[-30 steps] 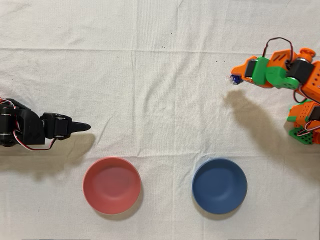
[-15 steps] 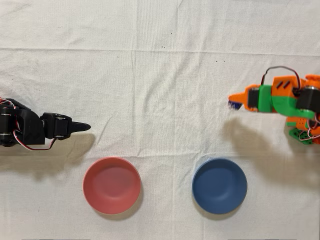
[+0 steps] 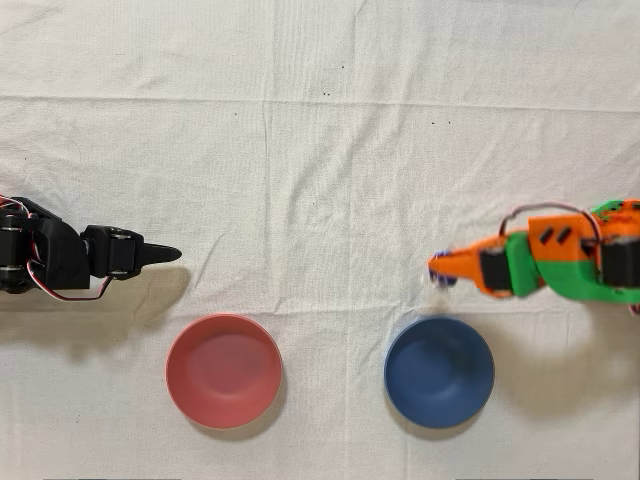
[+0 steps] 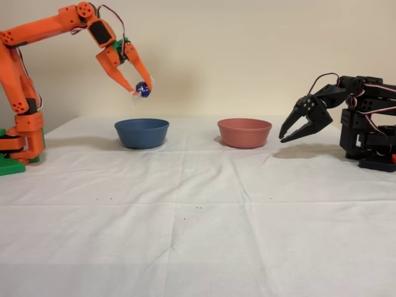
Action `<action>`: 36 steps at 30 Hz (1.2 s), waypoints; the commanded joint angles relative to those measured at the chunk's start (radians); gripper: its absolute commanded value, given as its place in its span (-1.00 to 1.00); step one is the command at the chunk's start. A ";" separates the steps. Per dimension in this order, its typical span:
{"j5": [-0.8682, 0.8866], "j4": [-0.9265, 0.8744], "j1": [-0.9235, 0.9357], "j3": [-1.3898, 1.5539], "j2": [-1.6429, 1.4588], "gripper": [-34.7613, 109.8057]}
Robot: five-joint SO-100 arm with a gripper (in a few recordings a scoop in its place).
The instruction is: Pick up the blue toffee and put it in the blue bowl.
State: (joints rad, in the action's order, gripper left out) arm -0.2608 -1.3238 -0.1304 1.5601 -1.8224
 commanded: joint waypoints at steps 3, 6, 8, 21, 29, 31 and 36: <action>0.017 -0.002 -0.144 -0.071 -0.015 -0.31; 0.035 0.002 -0.216 -0.071 -0.014 -0.31; 0.049 0.011 -0.252 -0.069 -0.011 -0.31; 0.166 0.069 -0.417 0.064 0.020 -0.31; 0.212 0.130 -0.437 0.109 0.115 -0.31; 0.224 0.140 -0.439 0.104 0.149 -0.31; 0.229 0.179 -0.451 0.084 0.225 -0.31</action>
State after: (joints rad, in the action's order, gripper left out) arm -0.0215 -1.1597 -0.5568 1.6736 -1.5877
